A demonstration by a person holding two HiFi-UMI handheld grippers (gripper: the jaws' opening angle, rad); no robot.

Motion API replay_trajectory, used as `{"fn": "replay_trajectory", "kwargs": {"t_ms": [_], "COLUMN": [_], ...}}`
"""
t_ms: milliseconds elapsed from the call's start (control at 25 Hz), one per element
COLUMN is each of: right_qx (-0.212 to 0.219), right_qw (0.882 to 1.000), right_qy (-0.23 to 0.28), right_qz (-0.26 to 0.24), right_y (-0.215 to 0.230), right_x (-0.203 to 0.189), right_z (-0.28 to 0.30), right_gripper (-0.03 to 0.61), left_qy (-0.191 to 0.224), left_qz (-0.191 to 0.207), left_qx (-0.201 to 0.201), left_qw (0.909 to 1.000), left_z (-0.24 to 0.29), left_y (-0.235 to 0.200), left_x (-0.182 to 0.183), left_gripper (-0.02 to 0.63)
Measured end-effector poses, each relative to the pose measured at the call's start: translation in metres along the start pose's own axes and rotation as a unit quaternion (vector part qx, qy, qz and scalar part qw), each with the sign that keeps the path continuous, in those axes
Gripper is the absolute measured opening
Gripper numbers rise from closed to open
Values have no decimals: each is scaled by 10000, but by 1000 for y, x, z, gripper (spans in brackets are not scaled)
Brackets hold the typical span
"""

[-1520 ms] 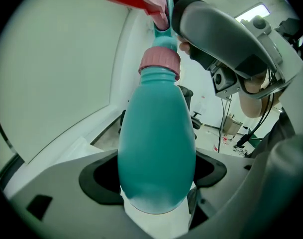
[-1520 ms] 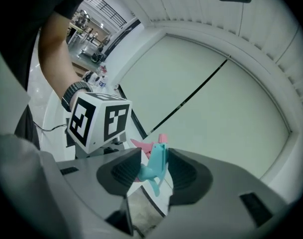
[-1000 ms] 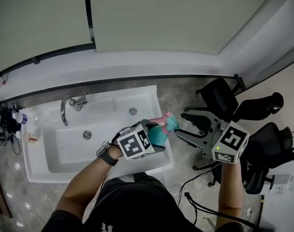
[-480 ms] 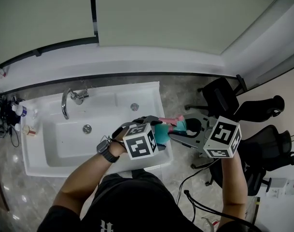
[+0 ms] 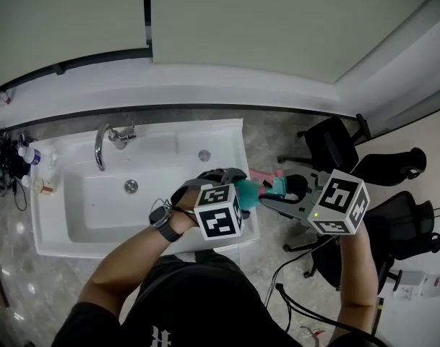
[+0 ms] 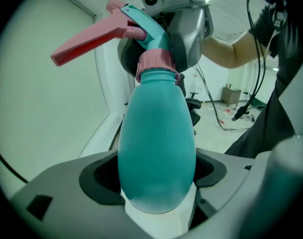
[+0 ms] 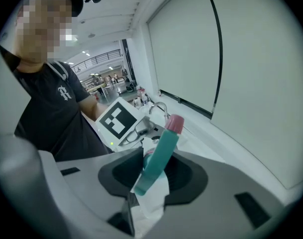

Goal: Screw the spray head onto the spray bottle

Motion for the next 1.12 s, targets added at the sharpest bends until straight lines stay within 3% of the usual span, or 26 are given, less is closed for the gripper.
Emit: {"fn": "replay_trajectory", "kwargs": {"t_ms": [160,280,360,440,480,560,720,800,880,1000,1120], "right_qx": [-519,-733,-537,-225,-108,-57,-202,-140,-20,244,527], "right_qw": [9972,9880,9680,9364,9239,9130,9099,9089,9099,9158,9366], "right_qy": [-338,-23,428,913,1097,1268,868,665,638,849,1297], "right_qz": [424,1359,2412,3382,3663,3876,4053,4114,4098,3919,3214], "right_y": [9,16,21,26,27,25,18,10,2,-9,-20], "right_x": [-2,-10,-18,-23,-24,-24,-28,-30,-29,-27,-27], "right_z": [6,12,14,15,15,16,20,20,14,-4,-41], "right_gripper": [129,129,129,129,129,130,133,210,281,298,301], "left_qy": [-490,-833,-1067,-1187,-1174,-1046,-620,-223,113,417,618], "left_qz": [120,341,594,733,728,645,300,-56,-317,-502,-559], "left_qx": [840,1407,1745,1850,1763,1408,530,5,-435,-975,-1606], "left_qw": [9952,9859,9771,9728,9746,9824,9962,9997,9985,9931,9835], "left_z": [2,2,0,-2,-1,2,14,18,18,12,0], "left_y": [-17,-26,-31,-34,-33,-26,-6,5,15,23,32], "left_x": [-7,-15,-20,-23,-23,-22,-23,-20,-16,-13,-11], "left_gripper": [391,390,390,390,390,390,390,390,390,390,390]}}
Point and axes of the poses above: the fingertips, and each gripper's own axes: z forward along the fingers, y to its right, x out of its top, the point moved 3 cm from there along -z, backward along the fingers, and after that the axes turned 1 degree about -z, right-handed, at the moved point
